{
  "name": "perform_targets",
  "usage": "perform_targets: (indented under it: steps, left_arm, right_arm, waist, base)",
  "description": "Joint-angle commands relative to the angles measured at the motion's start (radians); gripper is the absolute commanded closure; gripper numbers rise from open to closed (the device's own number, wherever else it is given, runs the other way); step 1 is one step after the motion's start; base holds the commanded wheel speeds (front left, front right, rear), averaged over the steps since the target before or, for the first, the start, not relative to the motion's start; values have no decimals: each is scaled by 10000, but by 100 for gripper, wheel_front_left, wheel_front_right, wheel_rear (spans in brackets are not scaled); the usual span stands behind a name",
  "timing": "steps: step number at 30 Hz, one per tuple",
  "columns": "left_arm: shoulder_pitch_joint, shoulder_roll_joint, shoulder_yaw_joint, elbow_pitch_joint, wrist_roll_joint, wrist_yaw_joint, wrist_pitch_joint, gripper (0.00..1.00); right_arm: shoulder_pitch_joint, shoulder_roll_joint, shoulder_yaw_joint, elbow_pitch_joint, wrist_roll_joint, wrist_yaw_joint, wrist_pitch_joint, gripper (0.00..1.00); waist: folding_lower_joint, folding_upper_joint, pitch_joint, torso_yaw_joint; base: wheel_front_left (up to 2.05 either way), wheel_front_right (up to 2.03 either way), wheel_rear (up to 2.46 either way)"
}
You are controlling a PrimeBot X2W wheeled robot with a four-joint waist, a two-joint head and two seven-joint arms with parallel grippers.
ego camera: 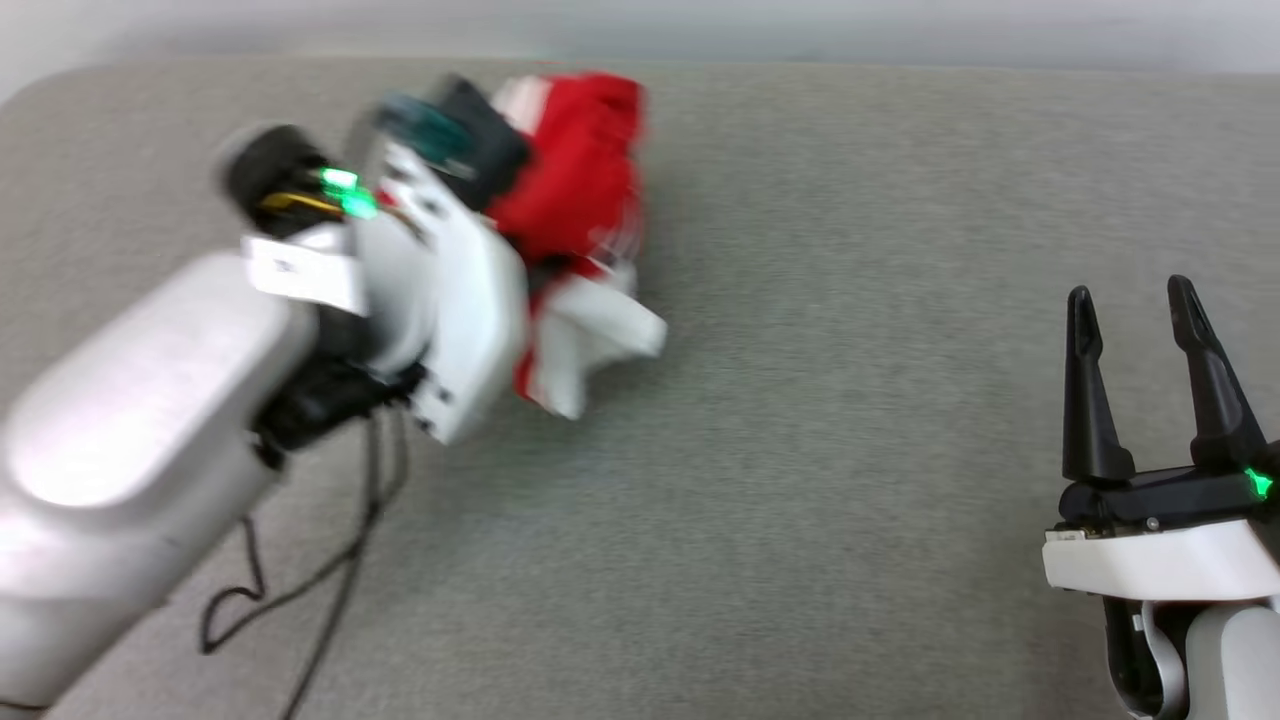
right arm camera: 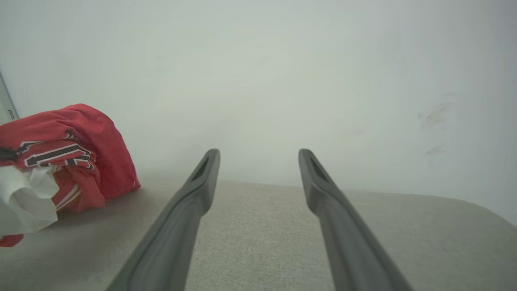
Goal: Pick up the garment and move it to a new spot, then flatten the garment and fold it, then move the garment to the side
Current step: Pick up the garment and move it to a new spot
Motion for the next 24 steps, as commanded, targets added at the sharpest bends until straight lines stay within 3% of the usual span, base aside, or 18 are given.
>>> perform_targets:
  steps: [1,7,13,18,24]
  left_arm:
    - [-155,-128,-134,-123,33,-5,3,100]
    - [-633,-1246,-1530,-414,63,-5,-137,100]
    - [-893,-2126,-2936,296,-248,-4,-440,100]
    - [-336,-2535,-3388,1217,-359,-5,-270,100]
    - [874,-2812,-3421,1472,266,-5,685,100]
  right_arm:
    - [-2,17,27,19,92,-7,-21,0]
    - [-89,18,-104,-16,307,-7,-21,0]
    - [-170,22,-229,-23,535,-7,-21,0]
    - [-325,19,-203,34,646,-7,-21,0]
    - [-446,19,-167,99,741,-7,-21,0]
  waist:
    - [0,0,-113,-524]
    - [0,0,118,-1420]
    - [0,0,496,-1957]
    - [0,0,818,-2208]
    - [0,0,1042,-2386]
  base:
    - [0,0,0]
    - [0,0,0]
    - [0,0,0]
    - [0,0,0]
    - [0,0,0]
